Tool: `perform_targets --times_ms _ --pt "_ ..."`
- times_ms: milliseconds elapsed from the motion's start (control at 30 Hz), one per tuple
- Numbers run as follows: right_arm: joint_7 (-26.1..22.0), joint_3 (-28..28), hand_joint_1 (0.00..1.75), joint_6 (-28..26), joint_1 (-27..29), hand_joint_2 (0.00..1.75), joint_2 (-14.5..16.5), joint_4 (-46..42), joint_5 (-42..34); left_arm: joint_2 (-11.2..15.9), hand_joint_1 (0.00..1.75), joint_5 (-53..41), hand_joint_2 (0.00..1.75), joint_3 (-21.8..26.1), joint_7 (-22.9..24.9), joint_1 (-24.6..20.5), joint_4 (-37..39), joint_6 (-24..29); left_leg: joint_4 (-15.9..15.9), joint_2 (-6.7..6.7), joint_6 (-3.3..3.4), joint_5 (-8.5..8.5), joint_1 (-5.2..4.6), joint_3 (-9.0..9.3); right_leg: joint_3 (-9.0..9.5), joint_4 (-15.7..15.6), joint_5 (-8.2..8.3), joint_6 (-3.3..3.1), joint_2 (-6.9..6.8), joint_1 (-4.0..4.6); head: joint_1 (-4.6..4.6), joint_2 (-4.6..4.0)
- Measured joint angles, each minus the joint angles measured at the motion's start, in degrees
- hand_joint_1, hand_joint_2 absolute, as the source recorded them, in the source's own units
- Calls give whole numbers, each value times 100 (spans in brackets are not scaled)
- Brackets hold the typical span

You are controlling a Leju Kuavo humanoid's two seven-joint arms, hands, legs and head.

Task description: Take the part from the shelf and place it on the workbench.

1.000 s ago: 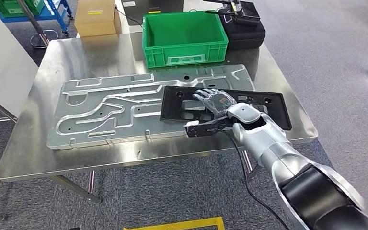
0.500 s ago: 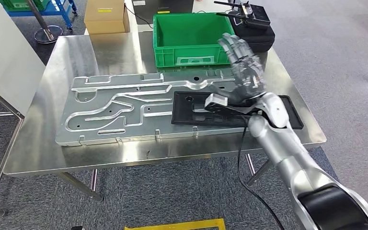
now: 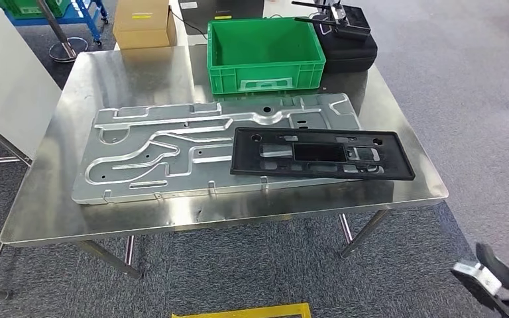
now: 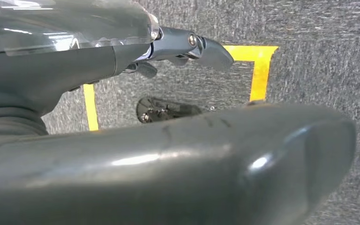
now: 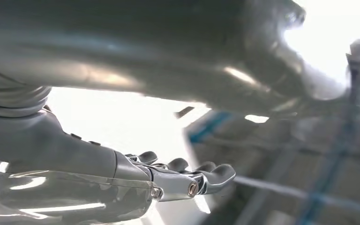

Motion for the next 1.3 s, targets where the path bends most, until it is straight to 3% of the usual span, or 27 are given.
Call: perform_targets --times_ms 67,167,233,300,333,367,400,433,500,533,567,633,700,800,833,867,900,933,967,1000,1067,1133,1167,1200,1233,1300 --pt "-27 -552 0 178 213 0 205 221 68 0 0 -1 0 33 15 -5 0 34 -290 3 54 50 -26 148 -11 23 21 68 48 2 2 0" --pt "-27 -1214 0 383 332 0 421 840 77 -10 0 -9 0 55 31 -15 0 58 -326 42 166 165 -41 125 -32 37 16 191 81 -25 3 0" --pt "-26 -1610 0 547 256 0 492 1513 66 -21 0 -15 0 65 49 -24 0 81 -365 78 244 269 -27 65 -161 352 -327 261 88 -54 11 0" --pt "-23 -2010 0 620 93 0 551 2393 56 -23 0 -17 0 79 66 -30 0 103 -364 95 270 358 -36 -47 -391 1050 -843 316 88 -82 16 0" --pt "-18 -2181 0 630 4 0 585 2856 42 -23 0 -17 0 83 77 -30 0 110 -360 98 266 402 -44 -110 -463 1364 -992 334 88 -95 16 0" --pt "-1 -2325 0 659 -90 0 621 3309 22 -24 0 -18 0 88 85 -30 0 115 -355 102 258 444 -50 -172 -453 1522 -1019 344 87 -105 16 0" --pt "49 -2456 0 727 -190 0 659 3753 2 -25 0 -19 0 91 92 -31 0 119 -349 108 245 486 -54 -231 -333 1463 -929 345 87 -112 16 0" --pt "142 -2589 0 830 -294 0 697 4197 -13 -27 0 -19 0 93 92 -34 0 120 -343 113 229 526 -56 -284 -98 1188 -774 335 86 -116 16 0" --pt "431 -2831 0 1057 -492 0 774 4982 24 -36 0 -21 0 97 63 -45 0 118 -325 118 178 601 -61 -360 509 346 -579 293 88 -104 14 0" --pt "630 -2917 0 1148 -569 0 814 5329 94 -43 0 -26 0 98 35 -44 0 115 -326 119 143 638 -64 -371 715 34 -548 262 92 -86 5 0" --pt "834 -2975 0 1213 -633 0 847 5636 186 -49 0 -34 0 99 7 -42 0 112 -329 118 104 678 -63 -375 824 -147 -559 232 94 -62 2 0" --pt "1311 -3035 0 1343 -720 0 909 6187 425 -62 0 -60 0 101 -38 -28 0 107 -355 106 17 765 -61 -383 791 -202 -506 155 84 -36 -2 0" --pt "1818 -3051 0 1531 -793 0 965 6620 646 -67 0 -89 0 106 -56 -11 0 104 -243 84 -50 624 -49 -479 685 -231 -396 50 33 -51 -5 0" --pt "2518 -3051 0 1900 -855 0 1065 7064 874 -79 0 -150 0 110 -53 7 0 93 640 73 -113 -203 -20 -746 454 -238 -213 -66 -70 -38 -36 0" --pt "2696 -3051 0 2012 -867 0 1099 7175 936 -84 0 -170 0 110 -47 8 0 91 1000 74 -133 -389 -14 -799 371 -226 -160 -77 -115 -21 -42 0" --pt "2832 -3049 0 2110 -881 0 1134 7272 994 -86 0 -187 0 110 -41 8 0 89 1239 74 -147 -435 -13 -790 287 -205 -109 -85 -163 -6 -41 0" --pt "2945 -3045 0 2203 -898 0 1165 7354 1054 -87 0 -206 0 110 -33 7 0 88 1296 79 -152 -352 -12 -692 201 -176 -65 -88 -211 7 -42 0" --pt "3040 -3034 0 2295 -916 0 1196 7422 1108 -87 0 -224 0 110 -26 6 0 87 1145 96 -146 -195 -13 -492 117 -139 -28 -86 -257 18 -43 0" --pt "3114 -3022 0 2376 -932 0 1227 7478 1148 -87 0 -239 0 110 -21 2 0 87 813 145 -128 -50 -17 -202 43 -97 1 -80 -303 29 -43 0" --pt "3170 -3011 0 2445 -947 0 1258 7527 1173 -86 0 -254 0 108 -18 -10 -1 86 367 257 -98 -9 -34 131 -16 -50 26 -67 -351 41 -43 0" --pt "3268 -3002 0 2569 -971 0 1313 7605 1178 -84 0 -285 0 99 -15 -44 -2 85 -331 453 -18 -79 -83 583 -72 17 76 -20 -465 50 -39 0" --pt "3371 -3003 0 2677 -1007 0 1353 7661 1155 -84 0 -324 0 87 -12 -57 -2 83 -533 456 69 -84 -120 633 -74 19 152 48 -589 38 -47 0" --pt "3422 -3006 0 2723 -1031 0 1367 7683 1121 -90 0 -346 0 81 -10 -52 -2 81 -552 417 107 -21 -112 591 -80 26 159 91 -582 25 -56 0" --pt "3472 -3013 0 2771 -1049 0 1382 7704 1077 -97 0 -360 0 76 -9 -49 -2 80 -572 383 151 54 -99 540 -106 84 66 135 -481 14 -59 0" --pt "3525 -3022 0 2825 -1057 0 1393 7721 1036 -104 0 -374 0 70 -9 -51 -1 78 -594 351 187 136 -82 475 -155 231 -129 175 -328 3 -56 0" --pt "3623 -3041 0 2930 -1057 0 1407 7750 1001 -114 0 -393 0 49 -9 -68 -1 67 -598 272 228 288 -65 298 -321 837 -721 232 -17 -33 -49 0"
